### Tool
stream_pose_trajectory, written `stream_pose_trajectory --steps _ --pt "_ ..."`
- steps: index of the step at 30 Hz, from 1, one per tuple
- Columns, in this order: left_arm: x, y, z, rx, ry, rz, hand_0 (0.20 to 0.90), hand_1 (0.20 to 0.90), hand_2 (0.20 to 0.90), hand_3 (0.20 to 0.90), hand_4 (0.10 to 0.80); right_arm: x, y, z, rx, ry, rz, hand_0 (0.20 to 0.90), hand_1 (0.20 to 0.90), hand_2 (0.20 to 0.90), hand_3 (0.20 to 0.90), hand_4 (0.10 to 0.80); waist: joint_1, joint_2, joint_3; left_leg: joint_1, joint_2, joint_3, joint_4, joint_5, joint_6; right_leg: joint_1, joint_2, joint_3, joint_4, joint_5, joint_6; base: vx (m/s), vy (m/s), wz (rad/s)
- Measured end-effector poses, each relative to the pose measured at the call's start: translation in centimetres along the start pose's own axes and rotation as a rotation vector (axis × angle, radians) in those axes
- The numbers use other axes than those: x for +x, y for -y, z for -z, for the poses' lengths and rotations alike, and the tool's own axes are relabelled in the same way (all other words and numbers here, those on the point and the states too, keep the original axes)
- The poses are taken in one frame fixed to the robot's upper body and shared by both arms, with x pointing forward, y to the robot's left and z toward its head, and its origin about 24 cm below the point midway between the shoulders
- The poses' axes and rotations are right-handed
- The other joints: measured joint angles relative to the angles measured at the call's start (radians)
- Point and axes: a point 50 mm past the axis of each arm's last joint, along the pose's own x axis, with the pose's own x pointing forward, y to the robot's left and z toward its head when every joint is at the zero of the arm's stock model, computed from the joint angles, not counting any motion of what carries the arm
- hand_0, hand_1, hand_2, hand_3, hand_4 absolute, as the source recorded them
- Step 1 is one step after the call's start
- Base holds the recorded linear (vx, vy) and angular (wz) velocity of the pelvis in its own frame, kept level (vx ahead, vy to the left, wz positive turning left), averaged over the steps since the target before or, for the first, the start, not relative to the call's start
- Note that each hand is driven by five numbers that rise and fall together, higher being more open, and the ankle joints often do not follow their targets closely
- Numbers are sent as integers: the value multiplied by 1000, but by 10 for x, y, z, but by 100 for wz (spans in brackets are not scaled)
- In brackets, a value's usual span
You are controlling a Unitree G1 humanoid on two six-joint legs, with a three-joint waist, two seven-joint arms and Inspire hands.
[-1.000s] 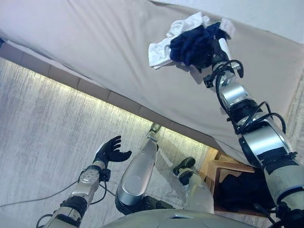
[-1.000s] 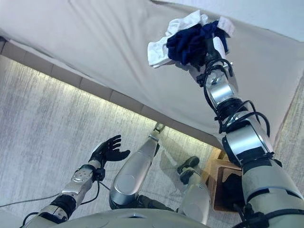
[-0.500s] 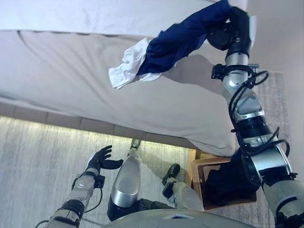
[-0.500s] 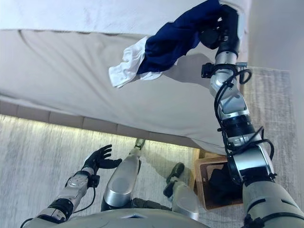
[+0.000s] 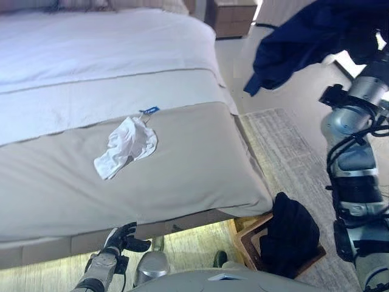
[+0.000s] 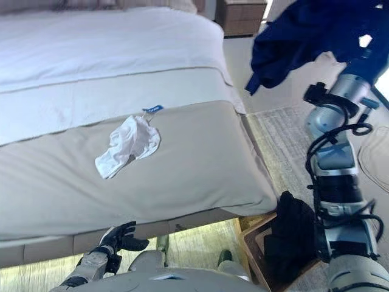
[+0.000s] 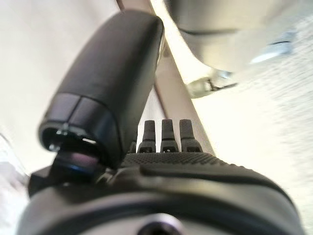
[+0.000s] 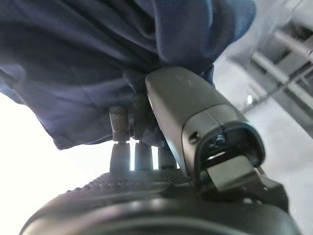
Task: Pick up the clothes from the bed and place them into the basket
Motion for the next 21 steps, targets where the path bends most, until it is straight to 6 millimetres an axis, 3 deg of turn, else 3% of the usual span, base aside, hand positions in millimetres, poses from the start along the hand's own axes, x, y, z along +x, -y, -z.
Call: stream_pose_trajectory --steps 9,21 --pt "0 26 4 73 -25 112 900 900 900 900 800 -6 49 25 -198 -23 115 300 300 300 200 100 -117 71 -75 26 33 86 -5 -11 -6 -31 24 85 -1 10 -3 -15 -51 -30" --pt "-2 29 10 118 -40 142 900 900 900 900 800 -80 104 116 -536 -448 -85 300 300 300 200 100 -187 114 -90 16 54 181 -5 -24 -12 -105 44 173 -2 29 3 -30 -47 -25"
